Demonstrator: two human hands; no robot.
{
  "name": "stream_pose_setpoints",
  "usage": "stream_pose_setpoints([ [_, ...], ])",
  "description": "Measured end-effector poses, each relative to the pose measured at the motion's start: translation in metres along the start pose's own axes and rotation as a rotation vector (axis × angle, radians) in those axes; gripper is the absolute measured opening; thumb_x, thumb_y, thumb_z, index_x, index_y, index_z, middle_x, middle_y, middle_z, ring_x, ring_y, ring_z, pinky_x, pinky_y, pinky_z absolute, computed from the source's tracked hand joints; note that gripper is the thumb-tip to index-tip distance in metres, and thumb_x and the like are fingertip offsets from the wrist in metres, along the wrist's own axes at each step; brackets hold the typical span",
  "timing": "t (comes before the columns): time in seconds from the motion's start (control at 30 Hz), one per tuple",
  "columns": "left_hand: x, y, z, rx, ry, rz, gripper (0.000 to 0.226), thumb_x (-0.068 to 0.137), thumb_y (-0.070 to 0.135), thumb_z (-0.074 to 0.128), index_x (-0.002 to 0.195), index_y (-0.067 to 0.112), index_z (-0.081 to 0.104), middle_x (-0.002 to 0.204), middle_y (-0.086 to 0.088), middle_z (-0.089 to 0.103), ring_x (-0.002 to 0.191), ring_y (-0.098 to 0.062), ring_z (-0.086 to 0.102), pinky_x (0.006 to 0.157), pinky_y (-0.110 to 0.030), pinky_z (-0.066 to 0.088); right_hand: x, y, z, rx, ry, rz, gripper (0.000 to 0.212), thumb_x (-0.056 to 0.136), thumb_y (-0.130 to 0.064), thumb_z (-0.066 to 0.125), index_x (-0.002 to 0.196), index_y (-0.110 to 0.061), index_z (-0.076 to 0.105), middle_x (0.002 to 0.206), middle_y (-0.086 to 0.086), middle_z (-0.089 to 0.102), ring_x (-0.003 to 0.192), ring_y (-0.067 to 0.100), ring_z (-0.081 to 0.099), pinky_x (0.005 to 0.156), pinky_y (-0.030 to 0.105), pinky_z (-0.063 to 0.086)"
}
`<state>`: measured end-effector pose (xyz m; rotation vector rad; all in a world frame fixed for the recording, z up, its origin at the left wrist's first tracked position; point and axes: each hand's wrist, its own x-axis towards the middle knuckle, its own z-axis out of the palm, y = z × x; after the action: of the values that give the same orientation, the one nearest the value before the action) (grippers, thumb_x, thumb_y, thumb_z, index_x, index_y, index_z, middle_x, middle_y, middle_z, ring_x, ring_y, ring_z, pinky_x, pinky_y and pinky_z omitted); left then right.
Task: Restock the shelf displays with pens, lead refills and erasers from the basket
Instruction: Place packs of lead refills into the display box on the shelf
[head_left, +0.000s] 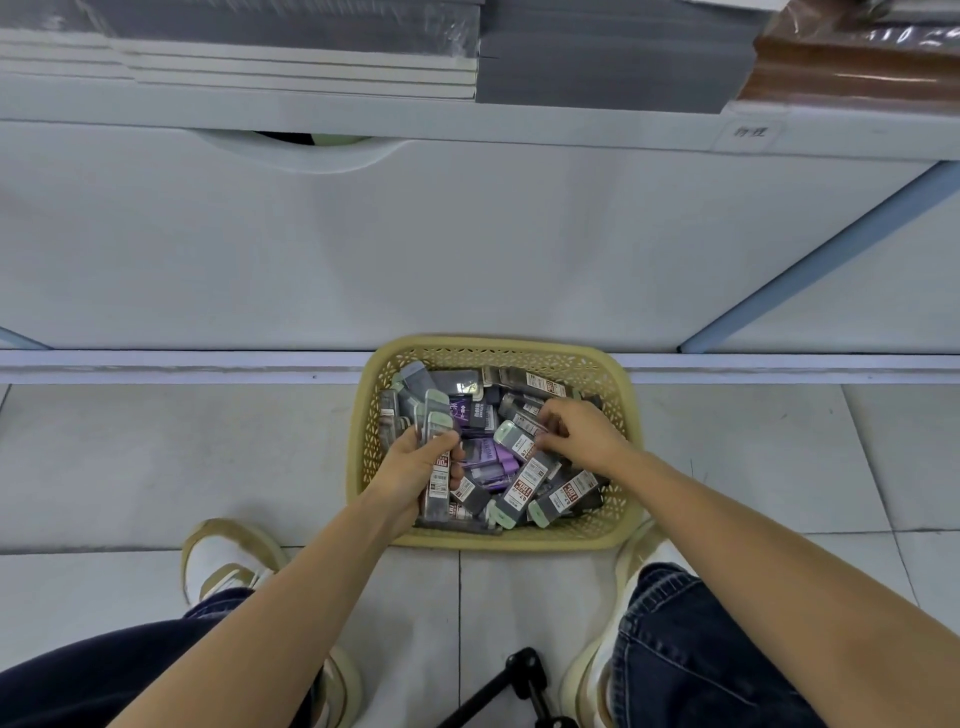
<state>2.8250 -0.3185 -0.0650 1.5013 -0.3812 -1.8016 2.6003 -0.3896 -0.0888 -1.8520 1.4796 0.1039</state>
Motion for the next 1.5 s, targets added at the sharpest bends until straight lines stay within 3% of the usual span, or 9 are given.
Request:
stream_pose_setpoints([
  [0.17,0.003,0.001,-0.002,-0.009,0.008,0.002,0.002,0.097,0.008,0.054,0.099,0.007,0.054,0.070,-0.007,0.062,0.054,-0.016,0.057,0.050,-0.026,0.051,0.006,-0.007,-0.019,0.222,0.117,-0.039,0.011,0.092,-0.020,0.063,0.102,-0.016,0.065,0.099,0.000,0.069,0.088,0.015,0.064,0.083,0.032,0.051],
  [0.3,0.003,0.002,-0.003,-0.006,0.016,0.000,0.001,0.097,0.009,0.055,0.098,0.008,0.054,0.070,-0.007,0.063,0.055,-0.016,0.057,0.051,-0.027,0.051,0.014,-0.016,-0.016,0.064,-0.185,-0.070,0.019,0.088,-0.024,0.069,0.105,-0.017,0.067,0.110,-0.002,0.066,0.101,0.015,0.060,0.091,0.033,0.047],
  [0.53,0.001,0.002,-0.004,-0.001,0.038,0.016,0.004,0.098,0.007,0.053,0.095,0.009,0.056,0.070,-0.007,0.062,0.056,-0.017,0.055,0.058,-0.031,0.049,0.011,-0.014,0.000,-0.141,-0.119,-0.145,0.026,0.084,-0.033,0.072,0.105,-0.020,0.067,0.110,-0.002,0.051,0.101,0.013,0.047,0.086,0.029,0.039],
  [0.8,0.000,0.002,-0.004,-0.003,0.058,-0.002,0.004,0.097,0.005,0.054,0.096,0.008,0.056,0.068,-0.006,0.062,0.055,-0.016,0.055,0.053,-0.028,0.050,0.001,-0.007,-0.017,-0.003,-0.349,0.008,0.037,0.082,-0.027,0.075,0.113,-0.017,0.058,0.102,-0.003,0.059,0.094,0.017,0.058,0.085,0.032,0.050],
  [1.0,-0.002,0.005,-0.006,0.002,0.113,-0.019,0.002,0.094,0.003,0.057,0.095,0.005,0.057,0.067,-0.008,0.063,0.049,-0.014,0.054,0.046,-0.024,0.050,0.004,-0.013,-0.042,0.035,-0.526,0.086,0.016,0.086,-0.023,0.070,0.098,-0.014,0.074,0.095,-0.003,0.069,0.091,0.017,0.062,0.087,0.032,0.049],
  [1.1,-0.005,0.008,-0.005,0.021,0.147,-0.010,0.002,0.093,0.003,0.060,0.094,0.001,0.061,0.064,-0.007,0.064,0.044,-0.011,0.052,0.042,-0.022,0.048,0.004,-0.013,-0.063,0.218,-0.379,0.107,0.015,0.089,-0.014,0.064,0.101,-0.006,0.070,0.102,0.010,0.069,0.095,0.027,0.064,0.089,0.038,0.052],
  [1.27,-0.017,0.026,0.011,-0.040,0.169,0.083,0.010,0.084,0.012,0.074,0.090,0.005,0.070,0.072,-0.007,0.068,0.048,-0.010,0.055,0.046,-0.022,0.049,0.002,-0.049,-0.095,0.715,-0.130,0.053,0.026,0.092,-0.011,0.062,0.115,0.000,0.063,0.092,0.002,0.067,0.073,0.005,0.062,0.064,0.014,0.050],
  [1.37,-0.028,0.049,0.029,-0.246,0.131,0.172,0.012,0.083,0.009,0.073,0.077,0.019,0.076,0.068,-0.004,0.067,0.047,-0.010,0.055,0.044,-0.022,0.049,-0.003,-0.074,-0.098,0.711,-0.137,-0.021,0.022,0.093,-0.010,0.060,0.113,-0.001,0.062,0.094,0.001,0.066,0.075,0.005,0.060,0.065,0.014,0.050],
  [1.5,-0.040,0.069,0.036,-0.345,0.235,0.279,0.008,0.083,0.009,0.074,0.082,0.012,0.067,0.059,-0.001,0.064,0.045,-0.009,0.052,0.042,-0.023,0.048,-0.016,-0.095,-0.099,0.613,-0.167,-0.126,0.010,0.095,-0.017,0.059,0.105,-0.017,0.062,0.106,0.000,0.067,0.092,0.010,0.063,0.074,0.013,0.050],
])
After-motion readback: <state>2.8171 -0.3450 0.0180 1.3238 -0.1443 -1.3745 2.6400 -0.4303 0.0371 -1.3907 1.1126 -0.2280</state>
